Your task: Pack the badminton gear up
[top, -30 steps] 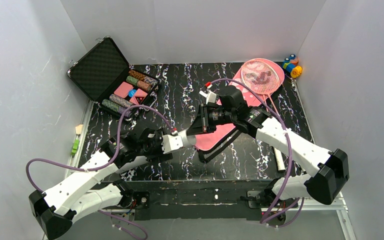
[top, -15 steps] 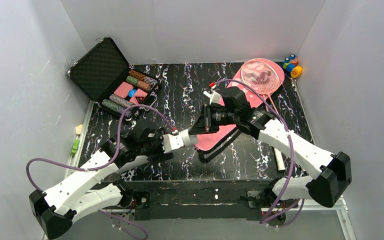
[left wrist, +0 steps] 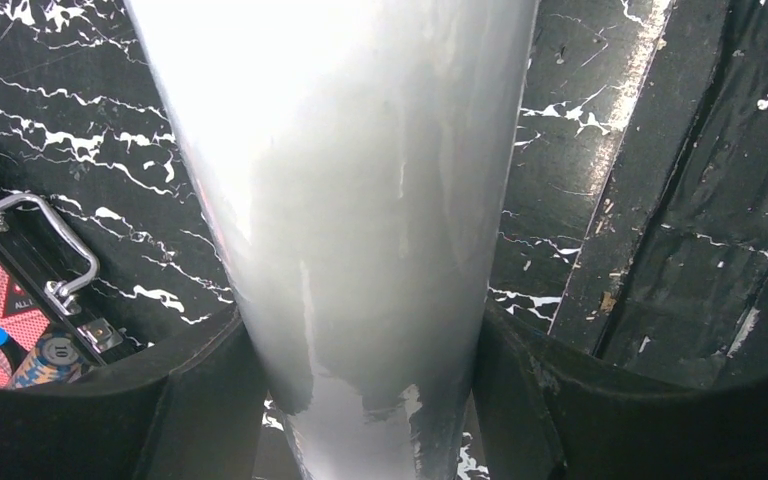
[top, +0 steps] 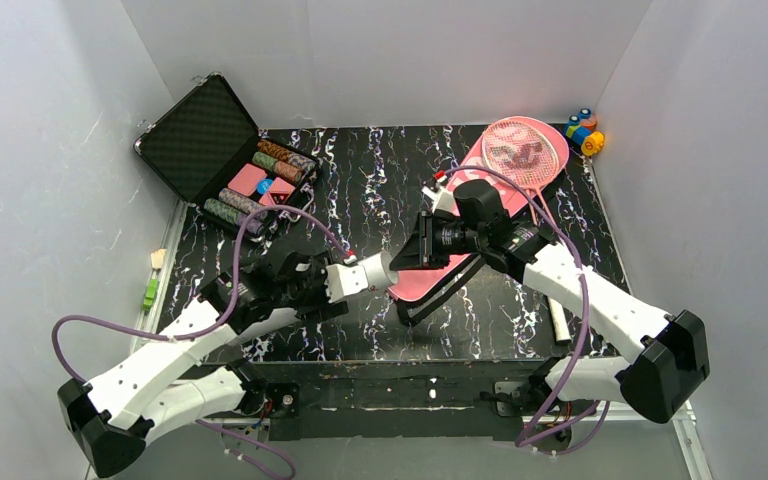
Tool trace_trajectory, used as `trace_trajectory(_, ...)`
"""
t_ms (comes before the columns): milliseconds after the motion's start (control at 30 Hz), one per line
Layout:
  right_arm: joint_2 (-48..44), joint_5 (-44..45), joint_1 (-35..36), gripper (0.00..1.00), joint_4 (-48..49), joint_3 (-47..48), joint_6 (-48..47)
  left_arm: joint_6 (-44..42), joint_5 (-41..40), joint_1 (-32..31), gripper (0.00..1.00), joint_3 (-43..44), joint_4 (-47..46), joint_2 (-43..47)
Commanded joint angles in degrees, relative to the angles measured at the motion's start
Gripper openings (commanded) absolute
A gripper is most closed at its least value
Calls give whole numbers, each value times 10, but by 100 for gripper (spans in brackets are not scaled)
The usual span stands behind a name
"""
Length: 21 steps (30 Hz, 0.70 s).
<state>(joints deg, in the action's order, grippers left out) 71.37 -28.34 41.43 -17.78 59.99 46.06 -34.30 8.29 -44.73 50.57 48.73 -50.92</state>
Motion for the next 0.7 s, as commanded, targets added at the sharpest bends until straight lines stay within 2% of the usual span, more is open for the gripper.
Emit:
trace_trajectory(0,19,-10,22,21,29,2,4,14,32,-3,47,48,-61,1)
trace_trajectory(133,21,15,24,23,4,20,-3,23,9,-3,48,49,-65,-17)
trace_trajectory(200,9,50,9,31,-49,42,-20,15,-33,-3,47,43,-68,-33)
trace_trajectory(300,-24,67,-56,46,-94,51,-26,10,-121,9,45,31,-78,-80)
trace_trajectory(467,-76,113,-169,67,-178,55,-47,47,-132,121,43,71,-72,-198)
trace_trajectory(667,-104,140,-253,78,-232,38,-66,47,-154,188,44,102,-112,-304)
